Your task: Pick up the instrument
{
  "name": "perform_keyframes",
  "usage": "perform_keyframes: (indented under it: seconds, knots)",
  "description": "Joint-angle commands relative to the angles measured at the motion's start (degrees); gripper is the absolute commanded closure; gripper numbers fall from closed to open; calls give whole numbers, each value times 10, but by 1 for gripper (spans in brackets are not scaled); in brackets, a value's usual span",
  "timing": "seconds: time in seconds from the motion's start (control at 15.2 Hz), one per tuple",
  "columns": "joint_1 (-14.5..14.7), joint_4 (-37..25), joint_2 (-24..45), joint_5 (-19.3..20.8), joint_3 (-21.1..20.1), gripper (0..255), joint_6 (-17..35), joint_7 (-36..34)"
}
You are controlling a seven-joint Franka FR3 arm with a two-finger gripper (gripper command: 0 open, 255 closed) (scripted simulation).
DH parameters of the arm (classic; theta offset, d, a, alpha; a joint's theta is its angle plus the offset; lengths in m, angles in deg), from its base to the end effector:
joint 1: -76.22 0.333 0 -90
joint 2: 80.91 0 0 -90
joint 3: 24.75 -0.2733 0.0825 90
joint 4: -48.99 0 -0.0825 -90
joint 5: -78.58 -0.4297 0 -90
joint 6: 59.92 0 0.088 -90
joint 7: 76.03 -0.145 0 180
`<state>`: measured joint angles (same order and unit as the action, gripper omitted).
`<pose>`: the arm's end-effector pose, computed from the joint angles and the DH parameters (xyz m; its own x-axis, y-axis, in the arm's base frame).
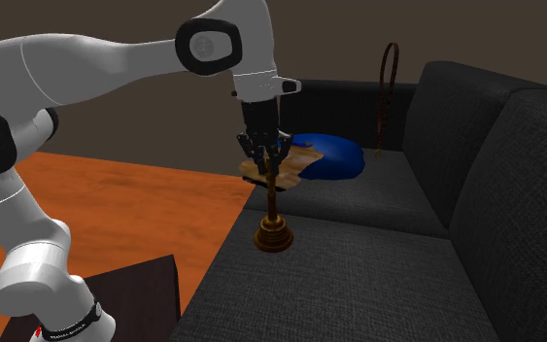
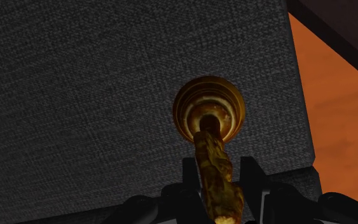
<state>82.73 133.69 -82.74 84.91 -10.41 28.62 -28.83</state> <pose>0.5839 -0.0988 0.6086 0.7788 0.6273 -0.0080 0.6219 -0.7703 0.1409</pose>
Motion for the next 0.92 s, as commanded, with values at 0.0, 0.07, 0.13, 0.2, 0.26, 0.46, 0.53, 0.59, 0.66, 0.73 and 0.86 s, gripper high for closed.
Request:
perform_keyframes:
  seconds: [0.0,0.07,0.13,0.2,0.26,0.46,0.53,0.59,0.66,0.73,0.86]
  knots:
    - [0,0,0,0,0,255,0,0]
    - [0,0,0,0,-1,255,-1,-1]
    - [0,-12,3,-1,0,255,-9,0]
    - [0,-25,8,-2,0,255,-18,2]
    - [0,-39,12,-3,1,255,-27,3]
    - [-2,-81,26,-6,2,255,-55,8]
    - [-2,-96,32,-8,3,255,-65,10]
    - [-3,-111,37,-9,3,255,-75,12]
    - [-4,-127,43,-11,4,255,-85,14]
    - [-5,-144,50,-12,5,255,-95,16]
    - [-7,-180,64,-16,6,255,-117,20]
